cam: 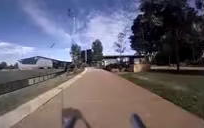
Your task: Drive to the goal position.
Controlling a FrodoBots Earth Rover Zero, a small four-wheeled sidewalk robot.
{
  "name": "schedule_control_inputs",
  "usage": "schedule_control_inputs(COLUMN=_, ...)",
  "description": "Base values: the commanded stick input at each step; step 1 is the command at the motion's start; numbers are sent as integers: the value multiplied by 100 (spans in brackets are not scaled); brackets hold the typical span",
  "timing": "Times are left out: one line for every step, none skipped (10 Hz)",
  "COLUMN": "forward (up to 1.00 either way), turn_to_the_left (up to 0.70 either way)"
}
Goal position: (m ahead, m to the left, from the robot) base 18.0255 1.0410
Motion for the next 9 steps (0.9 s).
schedule_control_inputs(forward=100, turn_to_the_left=0)
schedule_control_inputs(forward=100, turn_to_the_left=0)
schedule_control_inputs(forward=100, turn_to_the_left=0)
schedule_control_inputs(forward=100, turn_to_the_left=0)
schedule_control_inputs(forward=100, turn_to_the_left=0)
schedule_control_inputs(forward=100, turn_to_the_left=0)
schedule_control_inputs(forward=100, turn_to_the_left=0)
schedule_control_inputs(forward=100, turn_to_the_left=0)
schedule_control_inputs(forward=100, turn_to_the_left=0)
